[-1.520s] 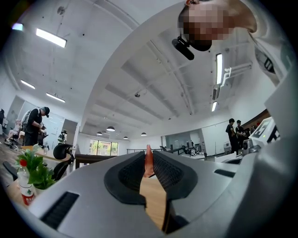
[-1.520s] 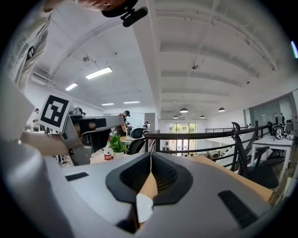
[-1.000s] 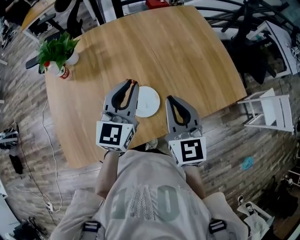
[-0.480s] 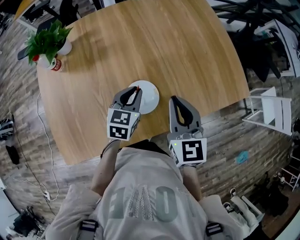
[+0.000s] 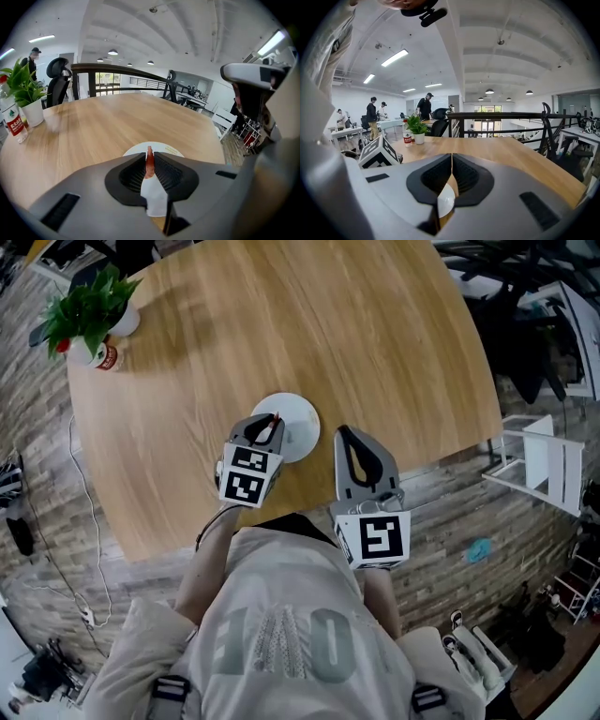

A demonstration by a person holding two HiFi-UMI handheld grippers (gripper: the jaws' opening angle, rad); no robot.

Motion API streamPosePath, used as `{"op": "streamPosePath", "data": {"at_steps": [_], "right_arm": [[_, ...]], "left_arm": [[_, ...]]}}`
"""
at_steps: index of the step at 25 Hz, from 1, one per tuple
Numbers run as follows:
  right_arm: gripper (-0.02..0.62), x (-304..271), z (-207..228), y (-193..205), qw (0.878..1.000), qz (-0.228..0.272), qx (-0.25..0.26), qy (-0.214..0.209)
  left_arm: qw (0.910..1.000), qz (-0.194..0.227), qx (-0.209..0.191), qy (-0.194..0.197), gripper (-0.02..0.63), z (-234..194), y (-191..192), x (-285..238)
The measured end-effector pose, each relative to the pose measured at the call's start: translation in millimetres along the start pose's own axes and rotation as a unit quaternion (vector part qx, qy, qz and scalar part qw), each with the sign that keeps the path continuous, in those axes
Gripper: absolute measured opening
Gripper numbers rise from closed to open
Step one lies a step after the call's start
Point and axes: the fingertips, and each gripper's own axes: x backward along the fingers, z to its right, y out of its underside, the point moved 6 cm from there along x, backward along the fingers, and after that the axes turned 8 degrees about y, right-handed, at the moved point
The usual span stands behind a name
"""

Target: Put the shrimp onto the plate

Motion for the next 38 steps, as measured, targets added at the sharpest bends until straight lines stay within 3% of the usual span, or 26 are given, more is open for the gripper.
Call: {"op": "streamPosePath", "data": {"at_steps": [11, 23, 27, 32, 35, 38], "right_arm": [[0.02, -4, -1, 9, 1.0, -0.014, -0.006, -0.005], [0.021, 4, -1, 7, 1.0, -0.002, -0.001, -0.006], [0.02, 9, -2, 4, 1.0, 0.005, -0.008, -0.001], [0.02, 12, -5, -7, 1.0, 0.027, -0.008, 0.0], [0.02, 14, -9, -17, 0.999, 0.047, -0.004, -0.002], [0.021, 18, -12, -27, 0.998, 0.07, 0.003, -0.007]], "left_arm": [[0.9994, -0.029, 0.021, 0.003, 0.06, -3, 12, -7], [0.9993, -0.038, 0.001, -0.001, 0.089, 2, 12, -5], [1.0, 0.005, 0.003, -0.007, 0.088, 5, -6, 6], [0.9955, 0.091, -0.015, -0.022, 0.084, 9, -44, 33], [0.9863, 0.15, -0.05, -0.049, 0.009, 16, -70, 60], [0.9712, 0.214, -0.082, -0.066, 0.009, 28, -91, 90]]}}
